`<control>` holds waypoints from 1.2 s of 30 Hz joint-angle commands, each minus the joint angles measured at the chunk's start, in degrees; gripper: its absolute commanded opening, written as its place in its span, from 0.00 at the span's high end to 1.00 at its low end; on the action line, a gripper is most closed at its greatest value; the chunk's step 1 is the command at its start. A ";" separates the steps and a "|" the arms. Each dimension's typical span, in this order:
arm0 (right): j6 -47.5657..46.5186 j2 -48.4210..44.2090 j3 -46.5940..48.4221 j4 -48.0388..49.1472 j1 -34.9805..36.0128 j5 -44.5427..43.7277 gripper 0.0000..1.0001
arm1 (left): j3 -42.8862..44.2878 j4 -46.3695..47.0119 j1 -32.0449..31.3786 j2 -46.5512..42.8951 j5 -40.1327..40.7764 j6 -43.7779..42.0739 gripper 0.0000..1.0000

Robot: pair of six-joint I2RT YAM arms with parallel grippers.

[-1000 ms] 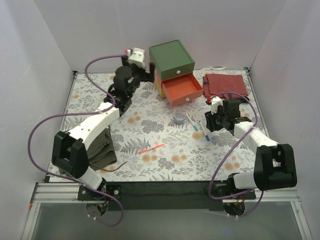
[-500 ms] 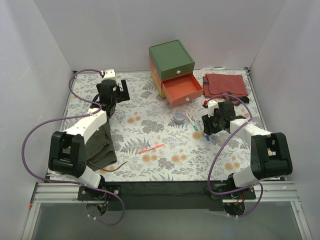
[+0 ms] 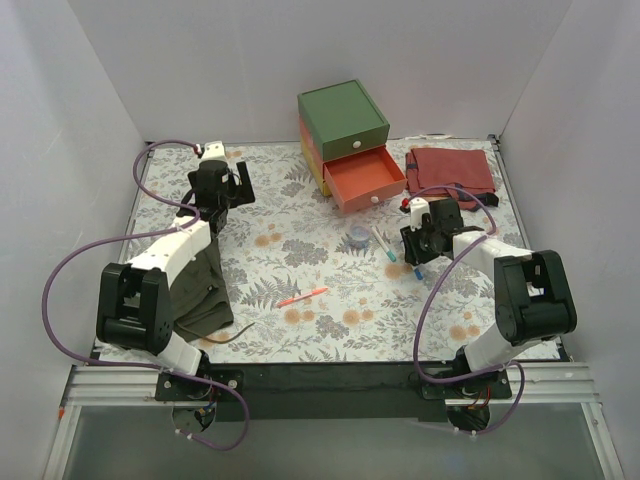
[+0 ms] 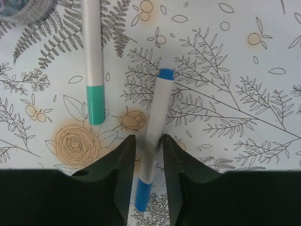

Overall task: Sort the stationery into containers
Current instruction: Pick up the pen from the center of the board, then place the pen in the drawer.

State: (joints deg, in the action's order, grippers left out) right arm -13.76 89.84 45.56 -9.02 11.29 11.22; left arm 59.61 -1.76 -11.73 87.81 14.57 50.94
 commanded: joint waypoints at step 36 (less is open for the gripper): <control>-7.69 4.63 41.42 -2.94 1.28 13.30 0.99 | 3.58 2.90 0.39 3.25 -7.98 1.80 0.11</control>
State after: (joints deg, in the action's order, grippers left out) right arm -20.53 90.67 79.64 -15.64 12.01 23.38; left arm 62.00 1.08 -11.68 94.35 7.44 52.75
